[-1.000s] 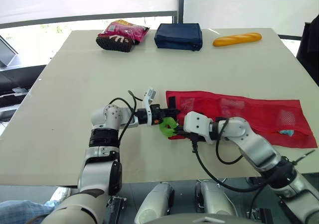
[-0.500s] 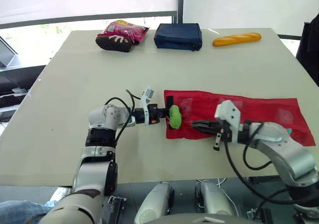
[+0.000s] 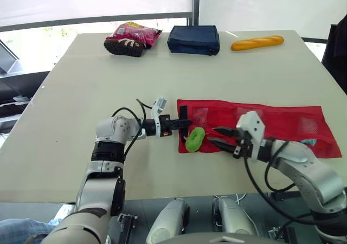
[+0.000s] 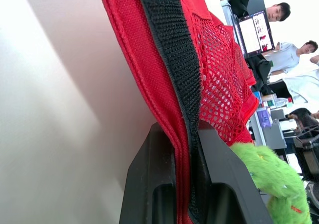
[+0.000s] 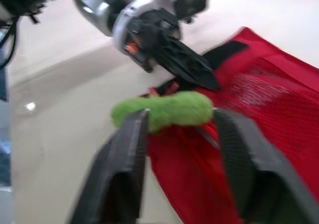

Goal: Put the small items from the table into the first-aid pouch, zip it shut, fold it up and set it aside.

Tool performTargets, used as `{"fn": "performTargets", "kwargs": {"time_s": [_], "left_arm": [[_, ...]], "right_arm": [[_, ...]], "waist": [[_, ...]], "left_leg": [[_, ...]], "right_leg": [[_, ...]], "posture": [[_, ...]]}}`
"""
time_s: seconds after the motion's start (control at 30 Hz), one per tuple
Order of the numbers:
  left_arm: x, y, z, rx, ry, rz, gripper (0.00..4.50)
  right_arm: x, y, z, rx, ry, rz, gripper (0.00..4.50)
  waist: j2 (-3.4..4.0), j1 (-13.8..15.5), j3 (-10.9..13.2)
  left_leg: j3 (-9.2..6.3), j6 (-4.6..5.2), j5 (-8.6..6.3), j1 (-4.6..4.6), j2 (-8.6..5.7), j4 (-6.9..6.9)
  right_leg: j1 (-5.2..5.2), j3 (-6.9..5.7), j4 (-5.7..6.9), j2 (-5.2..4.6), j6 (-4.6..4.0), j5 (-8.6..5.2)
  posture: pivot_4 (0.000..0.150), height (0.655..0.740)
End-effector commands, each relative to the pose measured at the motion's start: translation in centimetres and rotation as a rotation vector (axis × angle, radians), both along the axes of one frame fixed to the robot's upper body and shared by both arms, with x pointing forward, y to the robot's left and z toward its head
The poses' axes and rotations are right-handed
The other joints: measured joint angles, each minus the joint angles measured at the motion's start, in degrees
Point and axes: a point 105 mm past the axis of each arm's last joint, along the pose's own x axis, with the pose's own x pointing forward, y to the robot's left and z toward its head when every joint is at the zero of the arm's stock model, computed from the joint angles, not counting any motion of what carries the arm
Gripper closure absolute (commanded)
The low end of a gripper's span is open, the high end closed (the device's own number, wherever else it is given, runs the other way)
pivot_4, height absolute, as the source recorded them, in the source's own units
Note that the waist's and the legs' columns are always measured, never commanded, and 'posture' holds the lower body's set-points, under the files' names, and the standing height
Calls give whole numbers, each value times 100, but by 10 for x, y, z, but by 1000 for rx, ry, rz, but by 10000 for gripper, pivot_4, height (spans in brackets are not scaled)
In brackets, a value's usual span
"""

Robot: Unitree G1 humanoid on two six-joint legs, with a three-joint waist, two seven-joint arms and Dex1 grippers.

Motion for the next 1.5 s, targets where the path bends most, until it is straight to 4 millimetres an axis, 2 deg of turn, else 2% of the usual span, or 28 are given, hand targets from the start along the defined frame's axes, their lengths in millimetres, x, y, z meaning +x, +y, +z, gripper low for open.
{"fn": "performTargets", "kwargs": {"time_s": [0.03, 0.07, 0.33, 0.57, 0.73, 1.03, 1.13, 1.17, 1.2, 1.27, 1.3, 1.33, 1.4, 1.5], "left_arm": [[2, 1, 7, -5, -44, -2, 45000], [2, 1, 7, -5, -45, -1, 45000], [1, 3, 7, -8, -46, 4, 45000], [2, 1, 7, -8, -49, 4, 45000], [2, 0, 6, -8, -53, 4, 45000], [2, 0, 6, -5, -56, 6, 45000], [3, 0, 6, -4, -59, 8, 45000], [3, 0, 6, -4, -61, 8, 45000], [3, 0, 6, -4, -62, 8, 45000], [2, 1, 7, -2, -66, 5, 45000], [1, 1, 6, 3, -74, -1, 45000], [0, 1, 6, 8, -83, -7, 45000], [-3, 1, 6, 23, -108, -32, 45000], [-8, 2, 5, 42, -136, -68, 45000]], "right_arm": [[-3, 6, -6, -15, 47, 26, 2102], [-3, 7, -7, -19, 47, 30, 219], [8, 15, 6, 6, -13, 23, 219], [7, 14, -8, -3, 152, -3, 219], [9, 21, -10, 54, 245, -35, 219], [15, 31, -16, 40, 317, -59, 219], [21, 31, -17, 47, 314, -89, 7939], [23, 31, -16, 55, 313, -96, 12914], [23, 32, -15, 62, 313, -99, 15745], [24, 32, -13, 74, 313, -101, 27754], [23, 31, -12, 76, 311, -99, 29635], [22, 31, -12, 76, 308, -97, 35871], [21, 30, -10, 77, 296, -93, 43562], [19, 26, 2, 111, 266, -89, 44379]], "waist": [[0, 9, 0], [0, 8, 0], [0, 2, 0], [0, 3, 0], [0, 2, 0], [2, -1, 0], [2, -1, 0], [2, -1, 0], [2, -3, 0], [2, -4, 0], [2, -4, 0], [2, -5, 0], [2, -6, 0], [3, -6, 1]], "left_leg": [[0, 0, 0, -1, 0, 0], [-1, 1, 0, -1, 0, 0], [-1, 1, 1, 1, 0, 0], [-2, 3, 2, 0, 0, -1], [-2, 3, 2, 0, 0, -1], [-2, 5, 3, 1, -1, -2], [-2, 5, 3, 1, -1, -2], [-2, 5, 3, 0, -1, -2], [-2, 6, 3, 1, -1, -2], [-2, 6, 3, 1, -1, -3], [-2, 6, 3, 1, -1, -3], [-2, 6, 3, 0, -1, -3], [-1, 6, 3, 1, -1, -3], [-2, 5, 2, 0, -1, -5]], "right_leg": [[0, 0, -1, -1, 0, 0], [0, -1, -1, -1, 0, 0], [0, -1, -1, 0, 0, 0], [0, -2, -1, 0, -1, 0], [0, -1, -1, 0, -1, 1], [0, -1, 0, -1, -2, 1], [0, -2, 0, -1, -2, 1], [0, -1, 0, -1, -2, 1], [0, -2, 0, -1, -2, 1], [0, -2, 0, -1, -2, 1], [-1, -2, 0, 0, -2, 1], [0, -1, 0, -1, -2, 1], [-1, -1, 0, 0, -2, 1], [-3, -1, 0, 0, -2, 1]], "posture": [[1500, 7293], [1500, 7293], [1500, 7293], [1500, 7293], [1500, 7293], [1500, 7293], [1500, 7293], [1500, 7293], [1500, 7293], [1500, 7293], [1500, 7293], [1500, 7293], [1500, 7293], [1500, 7293]]}}
